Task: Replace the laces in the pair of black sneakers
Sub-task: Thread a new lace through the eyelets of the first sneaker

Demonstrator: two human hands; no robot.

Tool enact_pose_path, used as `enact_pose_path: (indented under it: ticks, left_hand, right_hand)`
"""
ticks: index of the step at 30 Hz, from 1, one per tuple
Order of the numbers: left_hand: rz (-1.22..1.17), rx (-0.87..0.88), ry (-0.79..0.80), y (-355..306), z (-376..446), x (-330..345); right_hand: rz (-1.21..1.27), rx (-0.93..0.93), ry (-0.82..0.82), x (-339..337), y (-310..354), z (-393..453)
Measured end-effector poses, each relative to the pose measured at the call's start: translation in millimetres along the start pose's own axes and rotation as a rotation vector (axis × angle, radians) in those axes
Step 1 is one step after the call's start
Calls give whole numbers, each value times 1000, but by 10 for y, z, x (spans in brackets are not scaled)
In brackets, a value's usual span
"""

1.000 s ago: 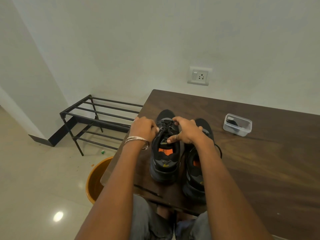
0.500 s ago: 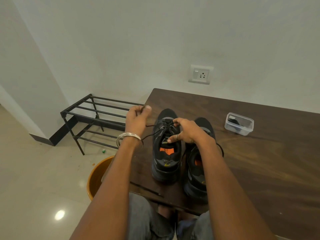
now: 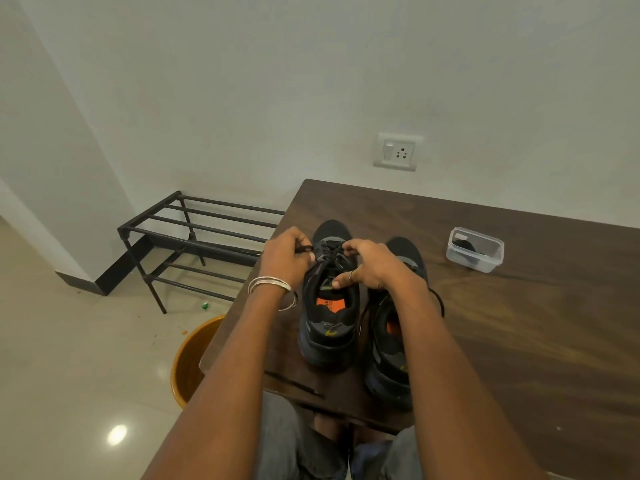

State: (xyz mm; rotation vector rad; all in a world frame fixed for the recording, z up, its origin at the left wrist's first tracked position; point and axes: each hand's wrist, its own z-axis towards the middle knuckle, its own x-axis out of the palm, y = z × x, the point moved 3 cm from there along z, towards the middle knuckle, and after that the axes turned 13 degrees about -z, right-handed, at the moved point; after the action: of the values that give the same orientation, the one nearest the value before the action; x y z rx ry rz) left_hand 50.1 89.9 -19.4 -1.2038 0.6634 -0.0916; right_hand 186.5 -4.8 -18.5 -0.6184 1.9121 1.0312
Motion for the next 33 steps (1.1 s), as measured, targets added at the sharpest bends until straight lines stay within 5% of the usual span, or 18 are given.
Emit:
enact_pose_path:
  ticks: [5, 11, 18, 26, 33]
  left_hand:
    - [-298, -39, -300, 4, 12, -89]
    - [-274, -202, -306, 44, -13, -117]
    - [140, -393, 153, 221, -89, -29]
    - [218, -348, 167, 167, -66, -40]
    - [-383, -334, 14, 85, -45, -116]
  right_hand:
    - [-9, 17, 14, 8, 11, 12]
    - [-17, 18, 25, 6, 38, 9]
    - [-30, 13, 24, -3, 25, 5]
    - [-62, 10, 31, -27, 51, -35]
    - [-174, -10, 35, -105, 111, -105]
